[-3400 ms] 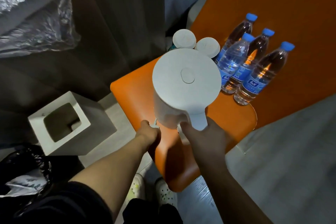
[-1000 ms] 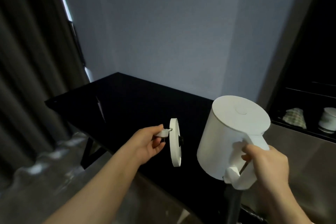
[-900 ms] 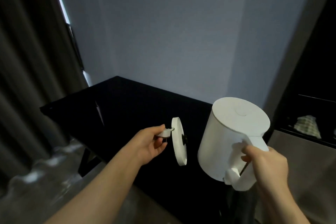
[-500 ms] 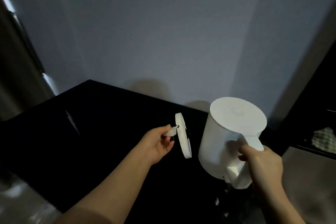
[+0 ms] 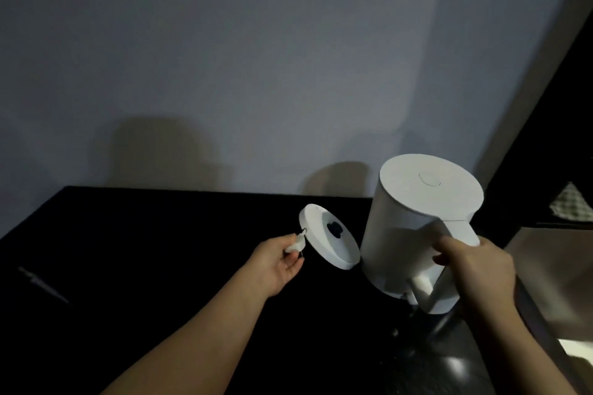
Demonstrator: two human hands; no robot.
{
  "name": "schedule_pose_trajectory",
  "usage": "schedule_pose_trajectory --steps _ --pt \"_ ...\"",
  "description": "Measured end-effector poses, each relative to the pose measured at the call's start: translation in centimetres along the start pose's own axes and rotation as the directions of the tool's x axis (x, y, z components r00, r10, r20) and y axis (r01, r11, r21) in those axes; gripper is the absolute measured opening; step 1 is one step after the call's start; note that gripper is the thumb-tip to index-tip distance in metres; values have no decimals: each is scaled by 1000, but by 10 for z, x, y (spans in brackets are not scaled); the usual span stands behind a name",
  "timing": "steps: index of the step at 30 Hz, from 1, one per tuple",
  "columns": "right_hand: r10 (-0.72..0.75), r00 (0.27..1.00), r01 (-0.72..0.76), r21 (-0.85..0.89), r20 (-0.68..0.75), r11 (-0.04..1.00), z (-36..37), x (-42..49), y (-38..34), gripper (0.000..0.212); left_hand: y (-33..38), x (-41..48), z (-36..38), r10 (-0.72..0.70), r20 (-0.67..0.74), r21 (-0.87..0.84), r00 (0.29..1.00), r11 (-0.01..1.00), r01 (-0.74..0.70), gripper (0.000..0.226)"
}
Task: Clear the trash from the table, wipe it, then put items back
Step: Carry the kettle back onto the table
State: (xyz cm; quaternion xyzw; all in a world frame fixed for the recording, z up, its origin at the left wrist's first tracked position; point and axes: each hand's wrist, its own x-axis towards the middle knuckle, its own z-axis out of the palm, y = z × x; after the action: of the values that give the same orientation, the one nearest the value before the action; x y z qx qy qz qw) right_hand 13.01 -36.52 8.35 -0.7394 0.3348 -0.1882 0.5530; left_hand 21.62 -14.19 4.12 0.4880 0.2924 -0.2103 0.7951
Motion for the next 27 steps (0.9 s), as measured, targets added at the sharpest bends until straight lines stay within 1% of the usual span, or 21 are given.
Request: schedule_pose_trajectory --steps 3,6,8,10,16,19,21,24,27 --pt "6 999 -6 -6 -35 1000 8 -3 -2 10 4 21 -8 0 -37 119 999 993 5 16" --pt "-5 998 4 -1 -55 1000 13 -4 -3 12 2 37 -14 -6 -90 205 996 978 25 5" --pt "-9 998 8 -6 -65 1000 15 -4 -1 12 -2 47 -17 -5 -110 220 994 975 30 19" --pt "-12 997 10 -17 -79 1000 16 -1 0 12 -7 55 -17 -3 -132 234 991 972 34 27" --pt "-115 991 110 -80 -64 991 16 14 -4 17 -20 73 1 4 -189 272 982 961 48 32" --pt "-125 990 119 -80 -72 990 16 27 -5 17 -23 82 11 28 -189 318 982 947 34 29" --pt "-97 992 94 -42 -83 995 18 36 -6 12 -21 86 19 52 -200 379 978 925 28 18" --pt "-72 994 72 7 -80 997 21 51 -9 15 -17 97 28 110 -227 507 968 862 21 5" --pt "-66 996 66 2 -63 998 23 67 -8 13 -16 112 30 156 -206 598 966 801 -2 17"
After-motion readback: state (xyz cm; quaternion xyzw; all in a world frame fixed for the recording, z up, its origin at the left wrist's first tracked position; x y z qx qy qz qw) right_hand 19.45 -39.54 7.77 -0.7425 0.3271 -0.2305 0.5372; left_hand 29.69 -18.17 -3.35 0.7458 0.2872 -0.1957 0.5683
